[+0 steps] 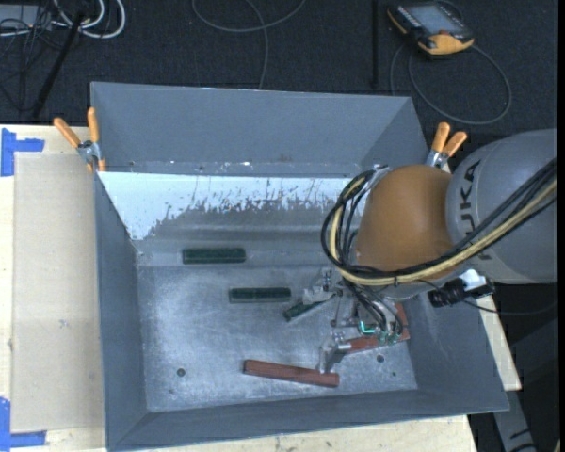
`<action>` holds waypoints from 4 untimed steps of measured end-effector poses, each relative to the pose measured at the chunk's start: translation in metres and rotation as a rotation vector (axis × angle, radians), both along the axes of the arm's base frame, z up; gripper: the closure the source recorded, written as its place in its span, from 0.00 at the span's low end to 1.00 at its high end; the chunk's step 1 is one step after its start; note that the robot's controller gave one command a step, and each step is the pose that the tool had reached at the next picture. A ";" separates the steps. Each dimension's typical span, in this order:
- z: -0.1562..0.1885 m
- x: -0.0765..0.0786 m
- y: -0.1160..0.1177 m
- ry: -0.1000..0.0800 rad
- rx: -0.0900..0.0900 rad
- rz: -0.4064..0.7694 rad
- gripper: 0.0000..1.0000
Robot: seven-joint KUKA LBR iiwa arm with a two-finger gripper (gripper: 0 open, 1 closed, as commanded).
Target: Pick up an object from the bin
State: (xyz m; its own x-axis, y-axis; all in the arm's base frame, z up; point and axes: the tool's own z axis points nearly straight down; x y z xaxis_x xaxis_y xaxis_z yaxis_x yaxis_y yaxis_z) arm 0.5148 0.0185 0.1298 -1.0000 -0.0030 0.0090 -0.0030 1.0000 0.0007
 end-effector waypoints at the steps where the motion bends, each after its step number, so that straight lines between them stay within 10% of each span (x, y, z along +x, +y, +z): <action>1: 0.003 0.002 0.000 -0.008 0.000 0.000 0.00; 2: -0.052 -0.025 -0.039 0.008 0.004 0.231 1.00; 3: -0.052 -0.025 -0.039 0.008 0.003 0.231 1.00; 4: 0.145 -0.033 -0.055 -0.005 0.002 0.181 1.00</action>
Offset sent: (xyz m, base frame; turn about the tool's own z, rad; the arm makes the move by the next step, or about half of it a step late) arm -0.0245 -0.0403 -0.0598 -0.2308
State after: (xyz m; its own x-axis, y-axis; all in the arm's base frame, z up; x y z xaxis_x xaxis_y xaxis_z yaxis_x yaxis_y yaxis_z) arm 0.4815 -0.0369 0.2751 -0.9832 -0.1827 0.0034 -0.1827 0.9832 0.0018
